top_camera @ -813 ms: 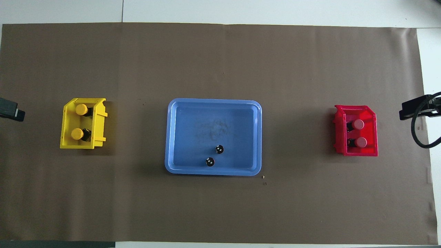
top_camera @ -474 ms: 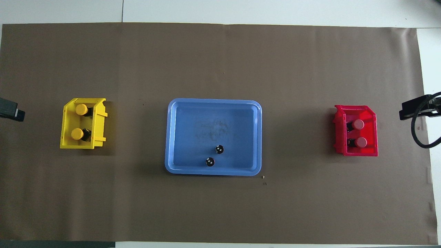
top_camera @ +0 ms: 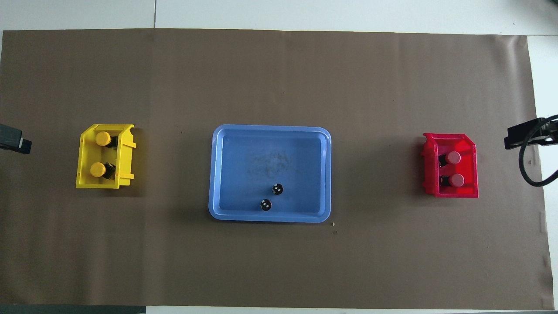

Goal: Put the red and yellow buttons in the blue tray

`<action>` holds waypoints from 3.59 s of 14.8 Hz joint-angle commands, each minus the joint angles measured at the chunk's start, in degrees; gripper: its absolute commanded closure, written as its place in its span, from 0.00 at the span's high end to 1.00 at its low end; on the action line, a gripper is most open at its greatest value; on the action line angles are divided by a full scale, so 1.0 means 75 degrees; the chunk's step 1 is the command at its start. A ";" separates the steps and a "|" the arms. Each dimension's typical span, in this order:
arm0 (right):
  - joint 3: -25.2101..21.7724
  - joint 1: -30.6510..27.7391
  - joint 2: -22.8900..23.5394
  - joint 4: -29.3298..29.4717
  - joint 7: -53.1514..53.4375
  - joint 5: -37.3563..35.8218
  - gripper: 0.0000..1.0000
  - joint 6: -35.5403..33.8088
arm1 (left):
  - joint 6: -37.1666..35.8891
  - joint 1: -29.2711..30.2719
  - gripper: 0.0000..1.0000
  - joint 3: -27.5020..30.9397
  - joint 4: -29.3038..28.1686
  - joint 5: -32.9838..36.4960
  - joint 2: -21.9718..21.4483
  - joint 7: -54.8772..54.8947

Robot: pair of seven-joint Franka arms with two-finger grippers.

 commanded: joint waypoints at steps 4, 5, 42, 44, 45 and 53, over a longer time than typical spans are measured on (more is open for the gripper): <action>0.0026 -0.0055 -0.0510 -0.2524 -0.0273 0.0234 0.93 0.2635 | -0.0015 0.0077 1.00 -0.0002 -0.0210 -0.0095 -0.0198 0.0106; 0.0026 -0.0078 -0.0312 -0.2642 -0.0285 0.0352 0.92 0.2928 | -0.0015 0.0077 1.00 -0.0002 -0.0210 -0.0095 -0.0198 0.0106; 0.0014 -0.0523 0.0639 -0.5163 -0.1198 0.0400 0.15 0.6811 | 0.0945 0.0113 1.00 -0.0002 -0.0386 0.0432 -0.0362 0.0060; 0.0014 -0.0524 0.0686 -0.4860 -0.1468 0.0388 0.15 0.6426 | 0.0993 0.0113 1.00 -0.0014 -0.0386 0.0433 -0.0362 0.0060; 0.0014 -0.0524 0.0767 -0.4417 -0.1480 0.0388 0.16 0.5843 | 0.1062 0.0101 1.00 -0.0014 -0.0386 0.0433 -0.0362 0.0036; 0.0389 0.0130 0.1715 -0.0269 -0.0244 0.0376 0.16 0.1879 | 0.2129 0.0078 1.00 -0.0026 -0.1347 0.0433 -0.0503 0.0118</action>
